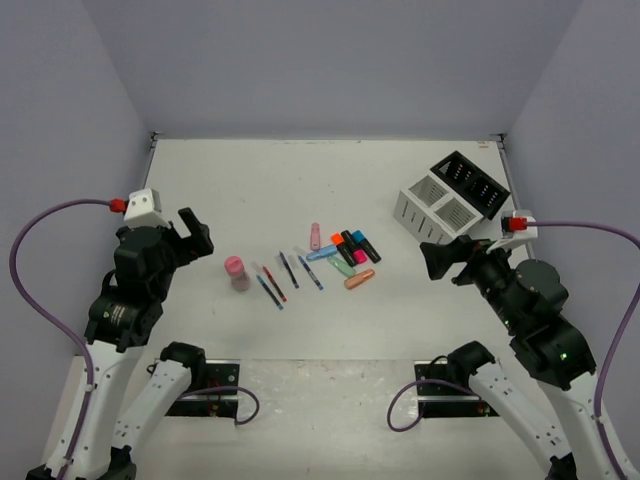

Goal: Sort the stationery into containers
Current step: Pick up the stationery from the center of the board.

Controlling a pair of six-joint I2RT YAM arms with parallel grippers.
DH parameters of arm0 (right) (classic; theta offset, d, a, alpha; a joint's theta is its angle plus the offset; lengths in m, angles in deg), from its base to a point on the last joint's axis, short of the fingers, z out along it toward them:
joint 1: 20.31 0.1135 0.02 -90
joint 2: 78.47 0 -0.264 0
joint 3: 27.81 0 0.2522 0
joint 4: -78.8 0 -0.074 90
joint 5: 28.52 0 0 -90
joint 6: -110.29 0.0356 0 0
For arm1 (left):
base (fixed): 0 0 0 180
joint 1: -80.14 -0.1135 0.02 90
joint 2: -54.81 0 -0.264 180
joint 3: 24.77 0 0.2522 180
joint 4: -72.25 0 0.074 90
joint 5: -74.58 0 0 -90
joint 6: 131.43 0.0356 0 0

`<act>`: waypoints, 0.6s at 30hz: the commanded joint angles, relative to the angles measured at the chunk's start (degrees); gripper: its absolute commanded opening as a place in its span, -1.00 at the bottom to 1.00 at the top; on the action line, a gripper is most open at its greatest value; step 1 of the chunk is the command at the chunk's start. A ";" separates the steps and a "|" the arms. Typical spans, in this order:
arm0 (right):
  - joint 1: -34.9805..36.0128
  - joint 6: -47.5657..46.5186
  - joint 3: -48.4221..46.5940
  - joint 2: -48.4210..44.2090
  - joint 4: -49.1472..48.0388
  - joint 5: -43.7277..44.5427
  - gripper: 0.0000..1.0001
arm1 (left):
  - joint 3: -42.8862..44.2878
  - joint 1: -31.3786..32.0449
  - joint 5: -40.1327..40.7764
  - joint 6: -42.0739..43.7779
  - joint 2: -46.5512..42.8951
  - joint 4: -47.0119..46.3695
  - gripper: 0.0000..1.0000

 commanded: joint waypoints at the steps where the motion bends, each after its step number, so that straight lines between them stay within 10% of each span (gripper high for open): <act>1: -0.14 -0.49 0.58 0.25 -1.84 -0.37 0.98 | 3.57 -0.07 -3.58 -0.41 -0.61 -0.21 1.00; 12: 0.96 -1.36 -0.72 9.77 -6.28 -16.84 0.98 | 3.36 -0.07 4.74 -0.64 3.85 2.82 1.00; 18: 21.79 -3.36 -1.43 29.27 -21.72 -8.05 0.97 | -4.37 -0.08 12.00 -3.49 -1.83 -2.33 1.00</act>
